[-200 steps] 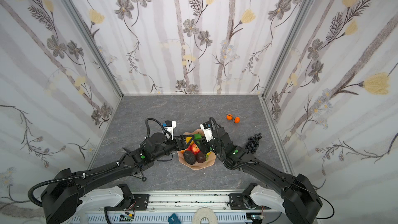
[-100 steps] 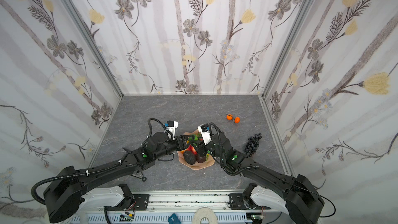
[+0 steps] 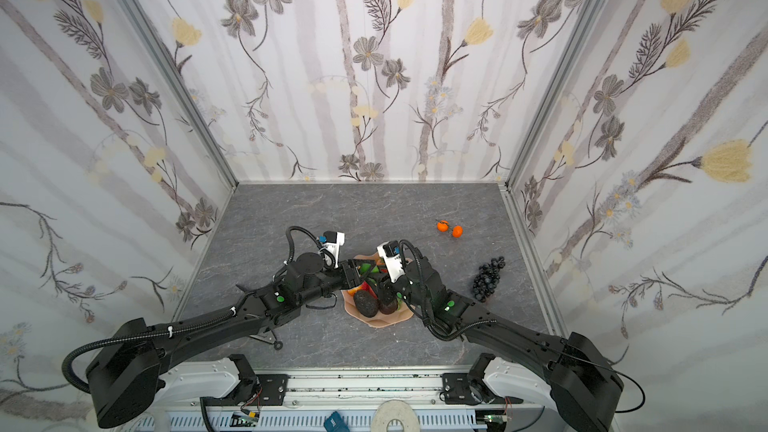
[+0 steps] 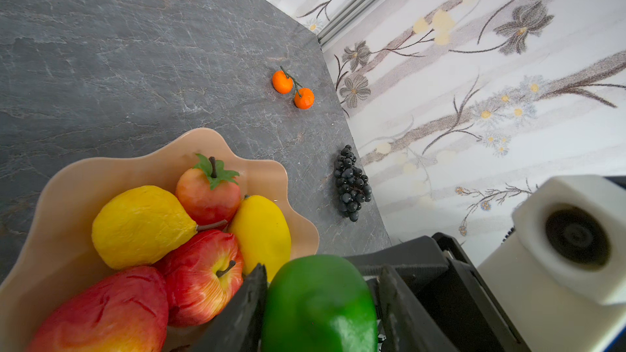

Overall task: Place and organize the fake fruits in the fruit bowl
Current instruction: 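Close the left gripper on the lime held by the right gripper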

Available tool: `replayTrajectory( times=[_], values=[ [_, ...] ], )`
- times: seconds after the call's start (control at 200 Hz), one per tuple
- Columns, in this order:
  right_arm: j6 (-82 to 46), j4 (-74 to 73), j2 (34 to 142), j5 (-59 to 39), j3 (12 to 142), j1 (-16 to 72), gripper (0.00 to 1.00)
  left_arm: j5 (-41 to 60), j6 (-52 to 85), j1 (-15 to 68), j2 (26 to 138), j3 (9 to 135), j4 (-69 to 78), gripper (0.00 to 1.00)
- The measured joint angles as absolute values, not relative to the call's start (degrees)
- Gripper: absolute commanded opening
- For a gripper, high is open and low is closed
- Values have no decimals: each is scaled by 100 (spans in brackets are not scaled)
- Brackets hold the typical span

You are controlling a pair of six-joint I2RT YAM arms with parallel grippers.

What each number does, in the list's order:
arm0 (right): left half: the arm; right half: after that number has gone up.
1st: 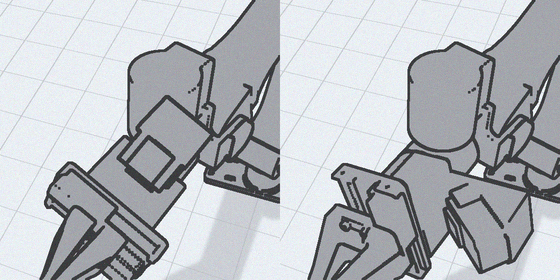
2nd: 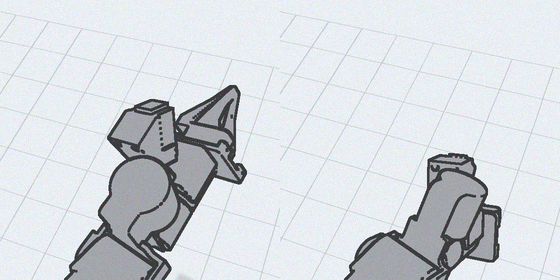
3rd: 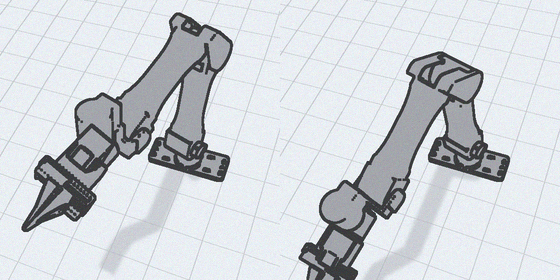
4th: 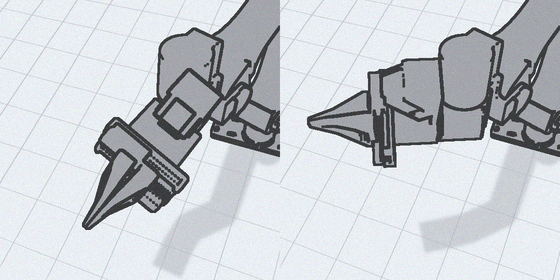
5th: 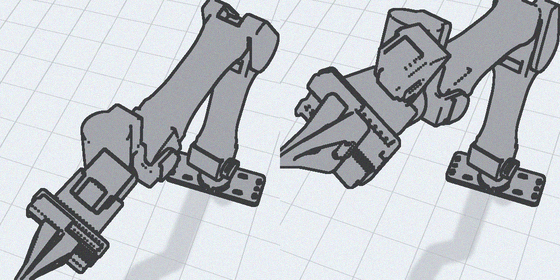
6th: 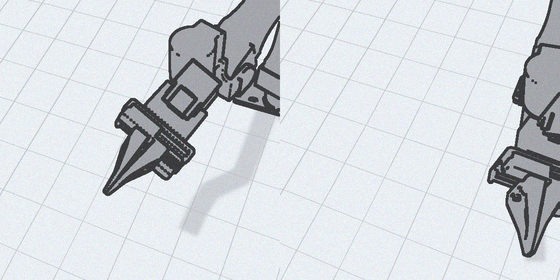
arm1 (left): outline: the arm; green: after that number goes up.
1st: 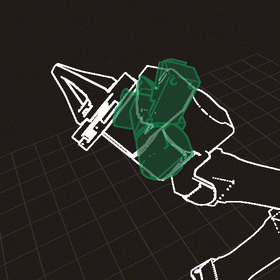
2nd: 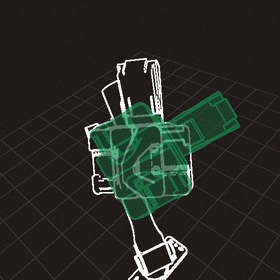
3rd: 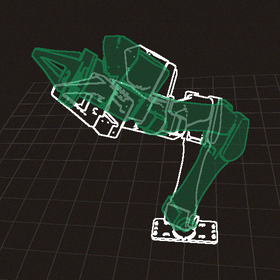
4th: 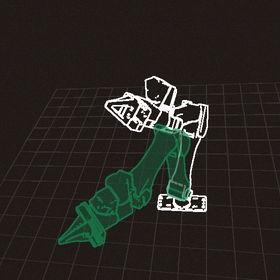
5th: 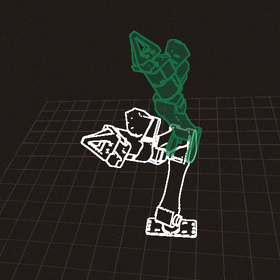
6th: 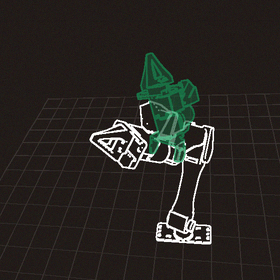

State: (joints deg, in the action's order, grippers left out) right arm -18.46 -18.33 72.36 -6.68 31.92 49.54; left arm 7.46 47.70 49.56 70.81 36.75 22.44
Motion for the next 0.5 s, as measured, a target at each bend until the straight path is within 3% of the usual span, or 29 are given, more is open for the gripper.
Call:
replayTrajectory(
  times=[0.245, 0.395, 0.5],
  values=[
    [-1811, -1820, 7236, -563, 3192, 4989, 47, 755, 4757, 4956, 7098, 3693, 2222, 36],
    [-1839, -1820, 7236, -561, 3190, 4995, 56, 755, 4687, 4958, 7067, 3719, 2193, 36],
    [-1855, -1835, 7218, -552, 3177, 5004, 67, 751, 4648, 4963, 7043, 3747, 2154, 36]
  ],
)
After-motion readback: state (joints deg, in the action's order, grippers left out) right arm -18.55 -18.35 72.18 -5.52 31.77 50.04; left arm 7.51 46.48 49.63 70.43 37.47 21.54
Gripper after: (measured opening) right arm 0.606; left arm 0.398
